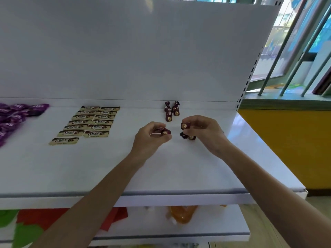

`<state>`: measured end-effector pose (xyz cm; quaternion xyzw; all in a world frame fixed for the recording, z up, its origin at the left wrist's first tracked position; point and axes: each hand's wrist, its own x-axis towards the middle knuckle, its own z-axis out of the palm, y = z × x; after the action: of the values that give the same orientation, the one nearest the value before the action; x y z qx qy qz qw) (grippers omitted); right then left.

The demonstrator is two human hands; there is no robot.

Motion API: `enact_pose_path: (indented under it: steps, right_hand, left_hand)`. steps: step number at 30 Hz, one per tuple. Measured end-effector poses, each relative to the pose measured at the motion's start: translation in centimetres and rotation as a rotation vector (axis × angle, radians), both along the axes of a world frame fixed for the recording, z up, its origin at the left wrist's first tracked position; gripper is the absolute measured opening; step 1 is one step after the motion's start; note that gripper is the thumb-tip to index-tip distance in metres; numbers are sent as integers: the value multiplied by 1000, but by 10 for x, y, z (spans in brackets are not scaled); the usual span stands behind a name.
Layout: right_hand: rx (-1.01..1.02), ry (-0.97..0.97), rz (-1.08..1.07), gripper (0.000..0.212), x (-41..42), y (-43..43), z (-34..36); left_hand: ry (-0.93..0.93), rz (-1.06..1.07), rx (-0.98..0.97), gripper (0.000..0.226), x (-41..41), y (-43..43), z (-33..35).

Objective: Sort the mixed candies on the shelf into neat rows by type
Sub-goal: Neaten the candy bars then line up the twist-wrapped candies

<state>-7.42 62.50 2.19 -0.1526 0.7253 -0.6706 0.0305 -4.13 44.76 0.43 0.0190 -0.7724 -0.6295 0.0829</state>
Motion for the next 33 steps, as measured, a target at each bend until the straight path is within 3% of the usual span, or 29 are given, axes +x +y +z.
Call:
enact_pose_path:
  steps: [7, 17, 24, 29, 33]
  right_hand:
    - [-95, -123, 12, 14, -4, -7, 0]
    - [90, 68, -46, 24, -13, -2, 1]
    - [306, 179, -100, 23, -47, 8, 5]
    - [482, 207, -190, 31, -80, 6, 6]
    - [726, 191, -89, 23, -100, -1, -5]
  left_hand:
    - [42, 7, -113, 17, 5, -11, 4]
    - [40, 6, -79, 22, -2, -12, 1]
    - [19, 40, -76, 22, -26, -10, 0]
    - [17, 97, -184, 20, -53, -5, -4]
    - [12, 97, -309, 20, -72, -1, -14]
